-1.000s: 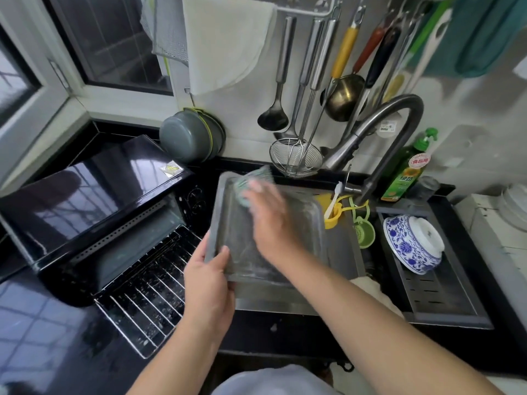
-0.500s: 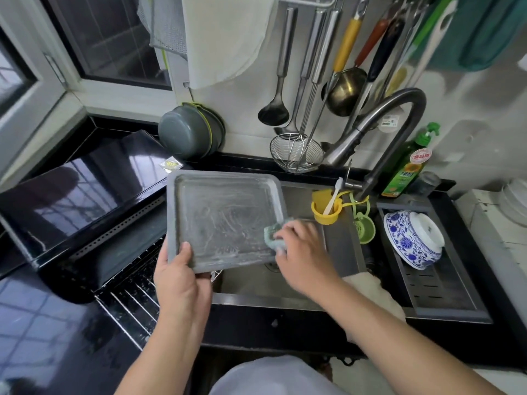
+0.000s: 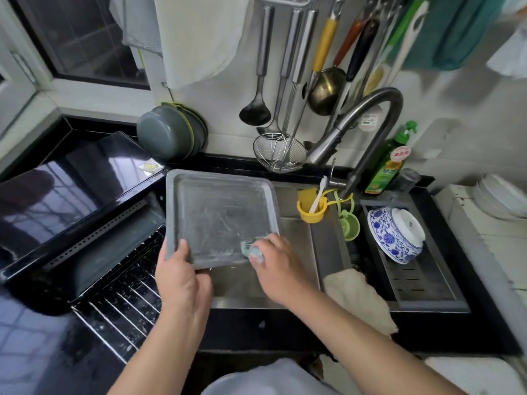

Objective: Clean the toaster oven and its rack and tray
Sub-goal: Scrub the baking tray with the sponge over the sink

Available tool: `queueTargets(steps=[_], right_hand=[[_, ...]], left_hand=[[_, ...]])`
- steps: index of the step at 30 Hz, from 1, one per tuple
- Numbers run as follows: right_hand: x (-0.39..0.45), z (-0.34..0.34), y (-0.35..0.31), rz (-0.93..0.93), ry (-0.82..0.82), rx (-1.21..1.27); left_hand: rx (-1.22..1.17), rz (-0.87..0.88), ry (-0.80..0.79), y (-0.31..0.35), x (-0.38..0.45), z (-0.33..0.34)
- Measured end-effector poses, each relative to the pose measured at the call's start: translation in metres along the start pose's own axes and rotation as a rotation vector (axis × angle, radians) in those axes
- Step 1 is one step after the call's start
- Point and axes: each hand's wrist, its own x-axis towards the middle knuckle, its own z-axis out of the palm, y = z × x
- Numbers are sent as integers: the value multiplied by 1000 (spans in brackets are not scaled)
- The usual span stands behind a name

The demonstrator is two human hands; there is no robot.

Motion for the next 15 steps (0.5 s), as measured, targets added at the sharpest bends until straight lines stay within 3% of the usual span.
queueTargets(steps=[4,7,11,15], right_hand=[[5,17,-40,-197,-29,130],[-10,13,-17,-304,47,22],[-11,-12,52,-61,93,-191],[-19,5,8,-77,131,11]], left_hand=[[-14,-45,-19,-21,-13,9],[-97,-77,-19,-17,-6,5],[-112,-84,-6,-11,-4,-6],[-127,-134,4,-20,-8,0]])
